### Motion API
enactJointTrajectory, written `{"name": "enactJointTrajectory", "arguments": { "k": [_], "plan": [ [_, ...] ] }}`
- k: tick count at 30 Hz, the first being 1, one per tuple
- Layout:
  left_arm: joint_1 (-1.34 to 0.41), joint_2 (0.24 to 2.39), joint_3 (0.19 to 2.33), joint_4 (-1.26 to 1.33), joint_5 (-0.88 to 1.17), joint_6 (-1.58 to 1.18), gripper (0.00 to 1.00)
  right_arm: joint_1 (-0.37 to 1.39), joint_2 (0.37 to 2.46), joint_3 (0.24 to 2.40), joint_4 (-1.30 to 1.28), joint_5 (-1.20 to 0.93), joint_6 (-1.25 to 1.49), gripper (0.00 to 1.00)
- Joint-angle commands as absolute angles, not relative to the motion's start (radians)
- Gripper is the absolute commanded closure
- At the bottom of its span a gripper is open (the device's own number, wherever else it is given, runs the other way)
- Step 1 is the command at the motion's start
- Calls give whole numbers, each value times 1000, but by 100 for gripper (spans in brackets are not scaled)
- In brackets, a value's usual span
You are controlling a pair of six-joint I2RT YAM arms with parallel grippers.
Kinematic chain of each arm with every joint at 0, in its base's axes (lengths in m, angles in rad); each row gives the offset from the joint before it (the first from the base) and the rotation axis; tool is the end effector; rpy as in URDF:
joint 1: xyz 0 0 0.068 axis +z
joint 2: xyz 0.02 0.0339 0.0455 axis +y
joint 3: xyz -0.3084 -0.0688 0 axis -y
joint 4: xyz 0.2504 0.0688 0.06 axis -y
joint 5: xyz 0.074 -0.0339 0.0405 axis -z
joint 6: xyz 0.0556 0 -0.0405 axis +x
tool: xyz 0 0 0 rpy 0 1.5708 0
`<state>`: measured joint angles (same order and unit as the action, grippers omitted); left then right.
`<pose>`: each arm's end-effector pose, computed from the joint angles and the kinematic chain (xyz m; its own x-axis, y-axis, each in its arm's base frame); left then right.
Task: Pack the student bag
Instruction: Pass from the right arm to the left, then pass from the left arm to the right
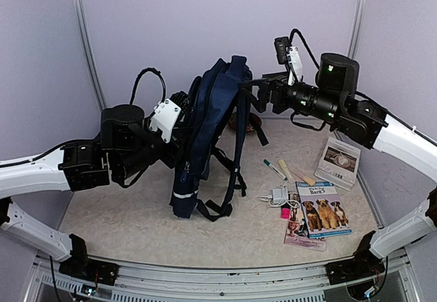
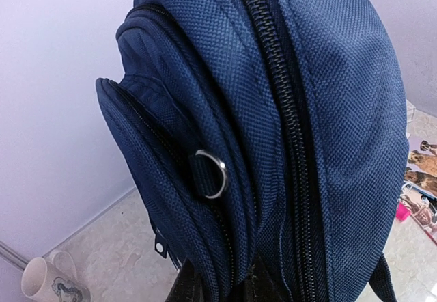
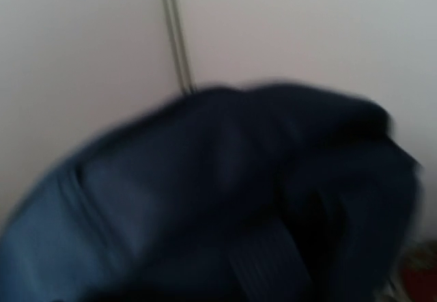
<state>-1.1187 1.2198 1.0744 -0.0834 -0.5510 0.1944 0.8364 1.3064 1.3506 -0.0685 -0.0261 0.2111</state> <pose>0.1523 -0.2469 0.3987 0.0078 0.3607 -0.9327 0.5526 0.7758 0.3047 0.2110 0.2359 0.4790 -0.1751 0.1187 -0.9774 -0.7392 0.6399 0.2101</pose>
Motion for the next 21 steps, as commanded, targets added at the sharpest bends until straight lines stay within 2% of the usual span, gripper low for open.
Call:
{"name": "enactJointTrajectory", "arguments": {
  "k": [1,4,8,10,17,21],
  "plan": [
    [-1116,1221,1131,38,-588,147,100,859,1209,1310,-245,110,182,7],
    [-1112,1236,1125,88,-552,147,100,860,1131,1264,-247,54,186,13],
    [-1095,1251,1118,136,-503,142,100,861,1072,1172,-157,-271,161,19],
    [-1091,1253,1115,144,-490,138,100,863,1094,1141,-134,-351,192,20],
    [-1096,1238,1088,167,-436,152,100,868,1219,1115,41,-346,290,9],
    [-1101,1236,1082,168,-420,167,100,869,1292,1141,140,-204,309,4]
  ]
}}
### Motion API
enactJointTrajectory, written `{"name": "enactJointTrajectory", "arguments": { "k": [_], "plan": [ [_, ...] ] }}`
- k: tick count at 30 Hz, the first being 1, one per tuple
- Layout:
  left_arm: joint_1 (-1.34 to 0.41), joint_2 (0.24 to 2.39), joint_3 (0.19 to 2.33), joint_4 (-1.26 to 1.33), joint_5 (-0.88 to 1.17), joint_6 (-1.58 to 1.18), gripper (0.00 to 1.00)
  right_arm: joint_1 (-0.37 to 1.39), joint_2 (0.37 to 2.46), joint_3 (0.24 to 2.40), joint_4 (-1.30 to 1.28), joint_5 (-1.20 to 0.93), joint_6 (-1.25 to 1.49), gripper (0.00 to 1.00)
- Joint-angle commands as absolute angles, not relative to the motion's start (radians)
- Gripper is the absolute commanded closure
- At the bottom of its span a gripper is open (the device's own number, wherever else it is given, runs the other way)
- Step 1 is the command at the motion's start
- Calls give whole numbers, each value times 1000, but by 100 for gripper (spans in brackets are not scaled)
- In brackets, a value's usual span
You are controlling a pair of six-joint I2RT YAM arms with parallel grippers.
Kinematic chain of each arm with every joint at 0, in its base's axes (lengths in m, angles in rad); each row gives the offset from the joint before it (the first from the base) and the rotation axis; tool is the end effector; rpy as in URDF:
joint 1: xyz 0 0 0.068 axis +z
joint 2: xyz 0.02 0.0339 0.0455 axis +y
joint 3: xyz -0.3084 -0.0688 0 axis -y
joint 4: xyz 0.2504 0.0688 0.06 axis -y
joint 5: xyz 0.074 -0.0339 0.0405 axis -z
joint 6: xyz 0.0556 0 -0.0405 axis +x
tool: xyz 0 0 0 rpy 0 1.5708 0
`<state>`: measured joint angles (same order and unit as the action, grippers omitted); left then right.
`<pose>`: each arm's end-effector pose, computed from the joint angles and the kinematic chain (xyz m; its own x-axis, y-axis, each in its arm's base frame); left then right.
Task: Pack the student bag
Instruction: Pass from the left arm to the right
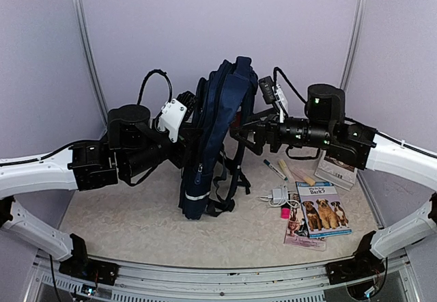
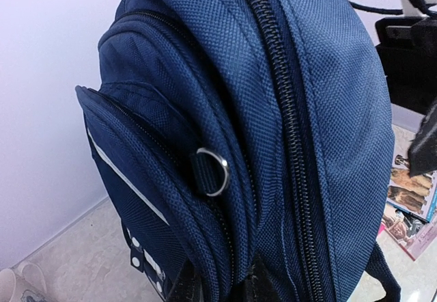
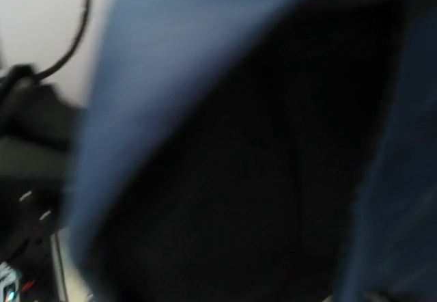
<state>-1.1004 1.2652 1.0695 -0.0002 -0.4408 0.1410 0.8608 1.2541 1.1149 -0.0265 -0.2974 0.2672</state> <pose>0.1600 -0.2624 0.3936 -0.0007 0.2818 -0.9595 0.6228 0.7508 0.2201 0.1869 0.2424 0.4103 -0.3449 -0.0140 -0.9385 -0.8527 0.4227 0.3070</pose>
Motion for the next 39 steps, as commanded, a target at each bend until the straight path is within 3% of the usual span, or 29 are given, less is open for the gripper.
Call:
{"name": "enactJointTrajectory", "arguments": {
  "k": [1,13,19,28,31,35,36,39],
  "plan": [
    [-1103,1237,1081,171,-412,168,100,870,1310,1143,166,-188,311,4],
    [-1108,1249,1077,190,-388,200,100,869,1484,1248,248,-309,323,9],
    [-1096,1249,1077,190,-435,201,100,869,1408,1203,253,-577,218,1],
    [-1094,1240,1066,210,-399,202,100,882,1328,1115,306,-427,356,2],
    [-1098,1236,1064,217,-387,202,100,903,1378,1133,337,-314,375,13],
    [-1101,1223,1070,204,-378,201,100,905,1438,1194,288,-245,400,39],
    [-1101,1215,1064,207,-375,200,100,908,1434,1184,298,-223,406,51],
    [-1097,1189,1043,226,-368,200,100,908,1409,1147,357,-189,421,99]
  ]
}}
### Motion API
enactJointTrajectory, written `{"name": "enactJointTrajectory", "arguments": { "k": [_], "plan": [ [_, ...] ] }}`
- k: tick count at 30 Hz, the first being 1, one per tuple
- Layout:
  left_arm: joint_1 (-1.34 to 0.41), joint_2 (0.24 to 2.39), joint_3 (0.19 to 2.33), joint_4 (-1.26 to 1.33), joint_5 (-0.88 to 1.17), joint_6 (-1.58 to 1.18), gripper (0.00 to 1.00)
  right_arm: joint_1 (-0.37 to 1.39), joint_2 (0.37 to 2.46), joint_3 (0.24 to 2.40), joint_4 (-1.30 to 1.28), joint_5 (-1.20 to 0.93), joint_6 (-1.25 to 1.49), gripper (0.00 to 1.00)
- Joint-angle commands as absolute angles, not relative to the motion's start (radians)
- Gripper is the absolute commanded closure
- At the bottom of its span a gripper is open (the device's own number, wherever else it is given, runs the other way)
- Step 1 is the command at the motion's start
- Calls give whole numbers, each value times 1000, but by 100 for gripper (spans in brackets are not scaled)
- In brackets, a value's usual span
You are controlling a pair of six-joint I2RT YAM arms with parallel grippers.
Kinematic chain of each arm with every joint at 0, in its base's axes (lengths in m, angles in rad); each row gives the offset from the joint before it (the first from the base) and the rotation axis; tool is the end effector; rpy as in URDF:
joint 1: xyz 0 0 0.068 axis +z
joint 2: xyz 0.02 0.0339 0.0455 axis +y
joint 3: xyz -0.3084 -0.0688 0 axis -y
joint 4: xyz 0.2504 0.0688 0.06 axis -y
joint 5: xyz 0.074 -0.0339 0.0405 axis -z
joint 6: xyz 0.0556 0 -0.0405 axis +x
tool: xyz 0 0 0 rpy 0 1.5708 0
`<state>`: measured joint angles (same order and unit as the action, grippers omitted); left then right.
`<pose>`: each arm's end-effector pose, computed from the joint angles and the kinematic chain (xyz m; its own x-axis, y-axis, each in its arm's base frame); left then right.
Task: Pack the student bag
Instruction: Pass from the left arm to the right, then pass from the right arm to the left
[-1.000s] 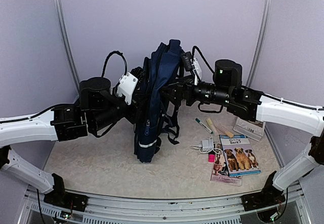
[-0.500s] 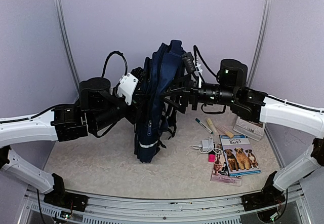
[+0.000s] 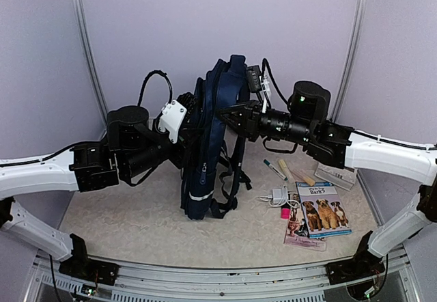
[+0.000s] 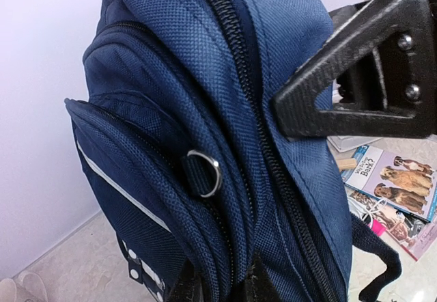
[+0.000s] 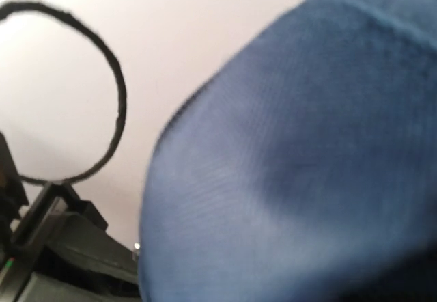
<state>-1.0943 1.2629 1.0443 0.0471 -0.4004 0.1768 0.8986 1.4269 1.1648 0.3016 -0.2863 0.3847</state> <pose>0.1602 -0.2632 0.3903 0.0359 0.2836 -0.9583 0.6459 0.7251 0.2388 0.2121 0.2918 0.4168 -0.3248 0.1700 -0.9304 -0.8678 0.3374 0.3647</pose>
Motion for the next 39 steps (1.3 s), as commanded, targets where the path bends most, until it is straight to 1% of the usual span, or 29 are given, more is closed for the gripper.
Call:
{"name": "enactJointTrajectory", "arguments": {
  "k": [1,3,4,6,7,8,9,14,17,18,19,20,22,23,25,27,29,34,37,39],
  "plan": [
    [-1093,1182,1039,232,-367,198,100,908,1405,1146,363,-184,424,100],
    [-1084,1167,1034,236,-367,189,100,907,1404,1150,382,-181,435,100],
    [-1076,1161,1033,233,-365,186,93,907,1404,1151,399,-178,445,100],
    [-1067,1141,1017,232,-352,193,37,908,1410,1151,450,-173,484,100],
    [-1066,1125,1001,234,-334,205,13,908,1414,1155,490,-165,498,100],
    [-1069,1094,976,236,-308,216,3,907,1418,1165,515,-154,508,100],
    [-1072,1062,944,243,-277,222,1,906,1426,1179,536,-148,515,100],
    [-1084,891,769,285,-214,188,1,900,1474,1247,604,-145,540,100],
    [-1105,867,702,271,-159,170,2,898,1501,1261,649,-149,562,100],
    [-1117,873,694,257,-159,168,4,897,1509,1268,657,-154,569,100],
    [-1128,881,689,239,-167,169,7,896,1515,1273,661,-159,576,100],
    [-1134,885,681,225,-180,166,17,896,1521,1277,668,-162,585,100],
    [-1137,859,637,266,-214,153,29,893,1528,1278,684,-173,598,100],
    [-1136,832,593,328,-223,149,34,891,1530,1279,688,-179,603,100],
    [-1137,768,480,485,-224,164,36,891,1534,1286,690,-183,606,100],
    [-1138,759,425,525,-273,190,31,889,1538,1290,692,-184,609,100],
    [-1138,786,412,512,-355,213,29,890,1541,1293,695,-190,613,100],
    [-1158,904,394,572,-373,277,7,889,1547,1289,697,-195,622,100],
    [-1150,970,380,653,-419,279,1,888,1541,1277,703,-186,623,100],
    [-1117,1011,376,687,-397,258,1,888,1542,1280,703,-194,623,100]
  ]
}}
